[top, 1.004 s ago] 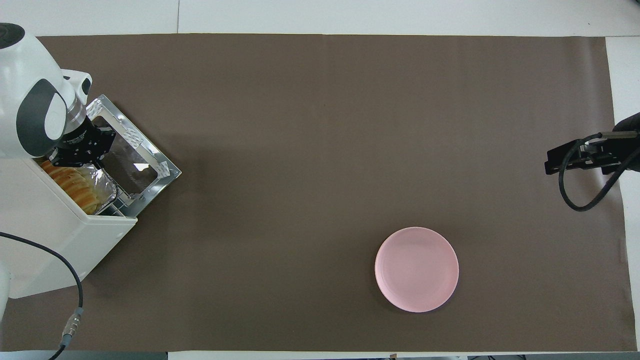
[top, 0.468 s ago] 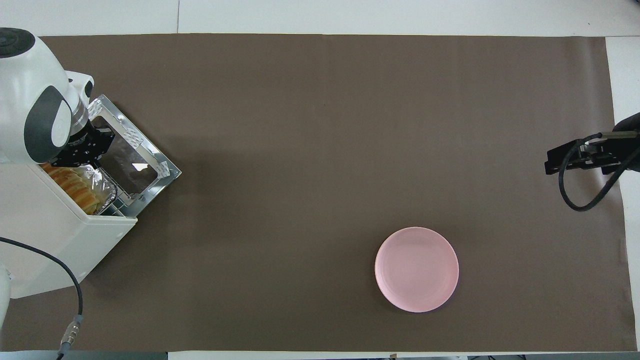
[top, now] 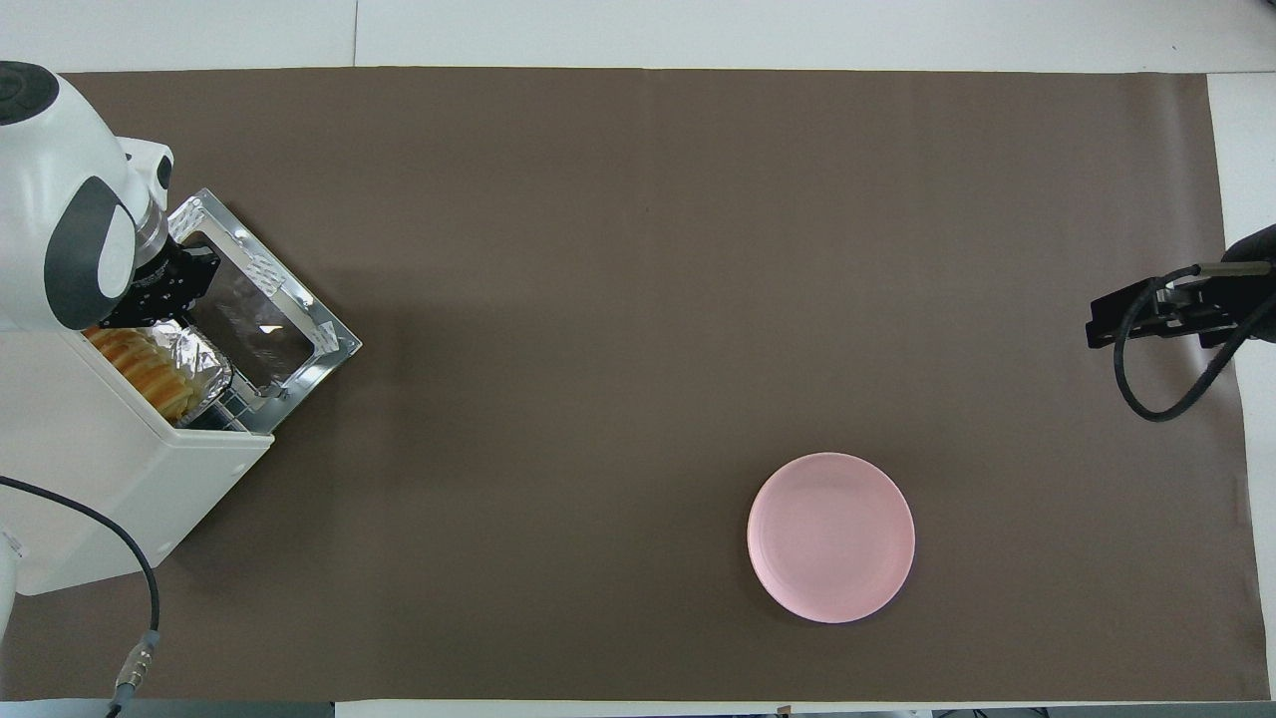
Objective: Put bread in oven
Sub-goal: 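Open the left gripper to release the tray inside the oven, then withdraw the left gripper out of the oven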
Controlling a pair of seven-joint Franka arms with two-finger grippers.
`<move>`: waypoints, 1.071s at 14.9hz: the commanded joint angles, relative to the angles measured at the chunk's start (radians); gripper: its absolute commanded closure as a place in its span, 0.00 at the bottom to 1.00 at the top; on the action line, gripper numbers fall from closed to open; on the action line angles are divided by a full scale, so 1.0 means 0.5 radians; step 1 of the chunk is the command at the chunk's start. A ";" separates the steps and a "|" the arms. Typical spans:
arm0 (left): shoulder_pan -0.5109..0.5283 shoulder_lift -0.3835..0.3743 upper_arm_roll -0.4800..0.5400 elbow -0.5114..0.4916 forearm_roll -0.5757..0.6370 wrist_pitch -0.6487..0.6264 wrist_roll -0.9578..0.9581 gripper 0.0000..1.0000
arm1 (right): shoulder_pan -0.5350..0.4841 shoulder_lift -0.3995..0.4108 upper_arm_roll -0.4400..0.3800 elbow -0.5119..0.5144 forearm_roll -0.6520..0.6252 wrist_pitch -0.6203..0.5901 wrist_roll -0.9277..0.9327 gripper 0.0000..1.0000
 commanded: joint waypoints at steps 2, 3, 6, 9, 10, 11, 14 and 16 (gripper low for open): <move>-0.005 -0.076 -0.001 -0.106 0.076 0.048 -0.038 1.00 | -0.025 -0.013 0.024 -0.016 -0.026 -0.010 0.013 0.00; 0.001 -0.076 -0.001 -0.106 0.079 0.048 -0.035 1.00 | -0.025 -0.013 0.024 -0.016 -0.029 -0.010 0.013 0.00; 0.008 -0.076 -0.001 -0.106 0.079 0.064 -0.023 0.90 | -0.025 -0.013 0.024 -0.016 -0.029 -0.010 0.013 0.00; 0.017 -0.073 -0.001 -0.094 0.079 0.079 -0.023 0.14 | -0.025 -0.013 0.024 -0.016 -0.029 -0.010 0.013 0.00; 0.041 -0.073 -0.001 -0.094 0.079 0.100 -0.020 0.00 | -0.025 -0.013 0.024 -0.016 -0.029 -0.010 0.013 0.00; 0.047 -0.073 -0.001 -0.094 0.079 0.103 -0.017 0.00 | -0.025 -0.013 0.024 -0.016 -0.026 -0.010 0.013 0.00; 0.048 -0.055 -0.001 -0.011 0.076 0.097 -0.011 0.00 | -0.025 -0.013 0.024 -0.016 -0.029 -0.010 0.013 0.00; 0.041 -0.042 -0.004 0.111 0.048 0.055 -0.002 0.00 | -0.025 -0.013 0.024 -0.016 -0.029 -0.010 0.013 0.00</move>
